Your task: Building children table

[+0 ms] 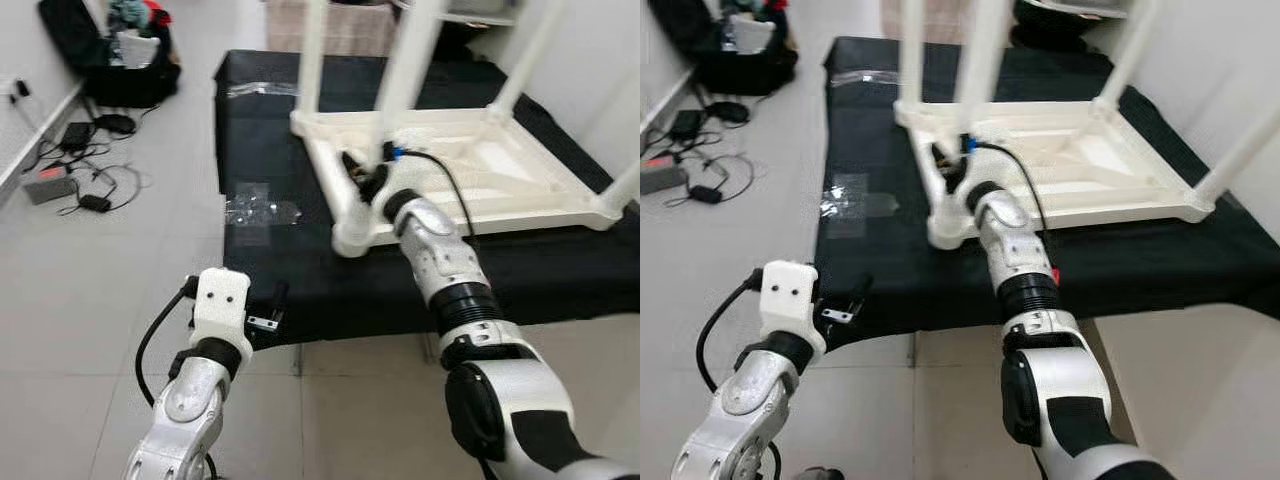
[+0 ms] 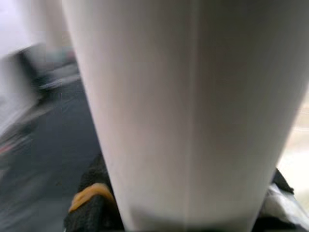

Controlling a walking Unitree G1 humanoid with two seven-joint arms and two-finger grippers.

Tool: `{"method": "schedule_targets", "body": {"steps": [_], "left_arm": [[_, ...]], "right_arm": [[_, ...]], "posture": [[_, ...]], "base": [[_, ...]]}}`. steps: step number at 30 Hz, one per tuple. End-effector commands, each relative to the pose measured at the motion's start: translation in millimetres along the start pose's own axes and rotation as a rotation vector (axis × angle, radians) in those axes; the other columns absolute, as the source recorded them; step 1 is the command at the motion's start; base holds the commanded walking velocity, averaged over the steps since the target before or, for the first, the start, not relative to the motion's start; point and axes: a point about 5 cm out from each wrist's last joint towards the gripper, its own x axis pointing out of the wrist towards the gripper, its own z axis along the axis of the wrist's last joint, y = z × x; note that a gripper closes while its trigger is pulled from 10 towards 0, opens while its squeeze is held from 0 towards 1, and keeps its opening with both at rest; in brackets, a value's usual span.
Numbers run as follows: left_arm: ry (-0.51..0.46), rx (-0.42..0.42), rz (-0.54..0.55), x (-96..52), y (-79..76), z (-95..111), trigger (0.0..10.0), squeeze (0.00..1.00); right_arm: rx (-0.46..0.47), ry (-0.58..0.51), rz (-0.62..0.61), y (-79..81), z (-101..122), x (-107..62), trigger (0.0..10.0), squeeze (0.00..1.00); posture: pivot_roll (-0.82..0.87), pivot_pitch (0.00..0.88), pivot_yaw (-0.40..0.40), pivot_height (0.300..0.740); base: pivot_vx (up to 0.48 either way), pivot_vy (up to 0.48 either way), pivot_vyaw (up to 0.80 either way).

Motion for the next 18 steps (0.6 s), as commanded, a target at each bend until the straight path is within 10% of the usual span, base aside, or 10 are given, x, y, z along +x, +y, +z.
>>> {"method": "schedule_targets", "body": {"steps": [1, 6, 7, 9, 10, 14, 15, 18], "left_arm": [[0.009, 0.01, -0.006, -0.6, -1.8, -3, 10.0, 0.0], [0.008, 0.004, -0.012, -2.1, -6.6, -3, 10.0, 0.0], [0.011, 0.003, -0.01, -3.0, -6.5, -4, 10.0, 0.0], [0.011, 0.003, -0.01, -3.0, -6.5, -4, 10.0, 0.0], [0.013, 0.003, -0.009, -3.6, -6.0, -4, 10.0, 0.0], [0.014, 0.004, -0.007, -3.6, -5.1, -5, 10.0, 0.0], [0.012, 0.005, -0.007, -3.1, -5.3, -4, 10.0, 0.0], [0.008, 0.006, -0.008, -2.1, -5.7, -4, 10.0, 0.0]], "right_arm": [[-0.004, 0.102, -0.111, -15.5, -17, -3.6, 0.0, 0.0], [0.061, 0.06, -0.175, 5.3, -22, -15.3, 0.0, 0.0], [0.089, 0.041, -0.091, 17.8, -22, -14.4, 10.0, 0.0], [0.089, 0.041, -0.091, 17.8, -22, -14.4, 10.0, 0.0], [0.09, 0.014, -0.025, 27.0, -20, -14.4, 10.0, 1.0], [0.087, -0.04, 0.076, 38.1, -13, -15.5, 10.0, 1.0], [0.12, -0.063, 0.177, 44.1, -8, -16.2, 10.0, 0.0], [0.203, -0.057, 0.44, 50.8, 0, -17.4, 10.0, 0.0]], "posture": [[0.13, 0.127, -0.139, 0.74], [0.14, 0.123, -0.148, 0.74], [0.14, 0.122, -0.148, 0.74], [0.14, 0.122, -0.148, 0.74], [0.14, 0.122, -0.147, 0.74], [0.14, 0.121, -0.147, 0.74], [0.14, 0.119, -0.149, 0.74], [0.14, 0.117, -0.148, 0.74]], "base": [[0.0, 0.0, 0.0], [0.0, 0.0, 0.0], [0.0, 0.0, 0.0], [0.0, 0.0, 0.0], [0.0, 0.0, 0.0], [0.0, 0.0, 0.0], [0.0, 0.0, 0.0], [0.0, 0.0, 0.0]]}}
